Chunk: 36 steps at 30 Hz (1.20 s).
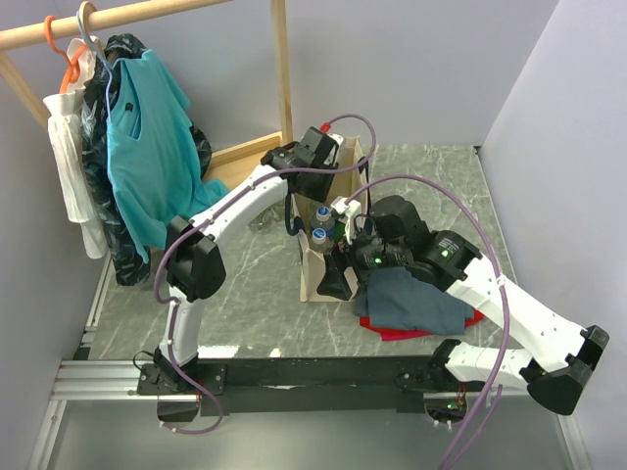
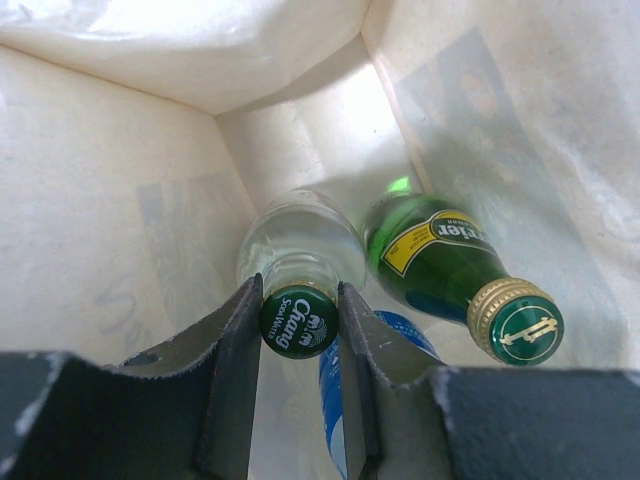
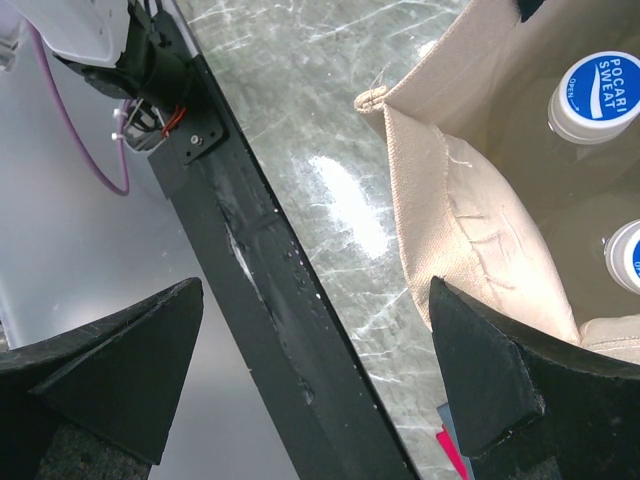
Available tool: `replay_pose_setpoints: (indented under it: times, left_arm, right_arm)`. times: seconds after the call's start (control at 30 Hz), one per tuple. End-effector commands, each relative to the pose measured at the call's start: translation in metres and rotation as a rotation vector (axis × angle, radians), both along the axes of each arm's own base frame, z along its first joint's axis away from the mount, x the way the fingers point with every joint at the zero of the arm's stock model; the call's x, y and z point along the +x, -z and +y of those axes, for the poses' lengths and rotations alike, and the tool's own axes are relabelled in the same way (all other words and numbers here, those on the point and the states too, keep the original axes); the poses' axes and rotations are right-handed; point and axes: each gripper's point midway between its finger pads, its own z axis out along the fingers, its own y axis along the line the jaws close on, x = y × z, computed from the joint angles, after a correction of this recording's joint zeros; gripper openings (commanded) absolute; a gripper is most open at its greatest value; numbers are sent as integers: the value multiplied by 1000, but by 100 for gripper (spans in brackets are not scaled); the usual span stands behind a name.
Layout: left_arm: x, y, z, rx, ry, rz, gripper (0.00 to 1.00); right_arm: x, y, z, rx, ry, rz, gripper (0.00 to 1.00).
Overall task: Take the beverage out of the canvas bag
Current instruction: Take out the drink from the canvas bag.
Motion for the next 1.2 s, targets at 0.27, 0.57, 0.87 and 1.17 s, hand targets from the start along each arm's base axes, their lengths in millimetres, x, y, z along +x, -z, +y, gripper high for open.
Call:
replay_pose_setpoints:
  times: [0.27, 0.57, 0.87, 1.17]
  left_arm:
    - [23, -87, -10, -129, -14, -225, 1]
    - [25, -113, -14, -162, 3, -266, 1]
    - [25, -128, -10, -169, 0, -295, 1]
    - [25, -139, -8, -181, -5, -317, 1]
  right_arm:
    - [2, -12, 0, 5, 6, -31, 100]
    - [4, -13, 0, 5, 10, -36, 100]
    - [4, -13, 0, 1, 9, -35, 100]
    - [5, -15, 0, -1, 10, -38, 100]
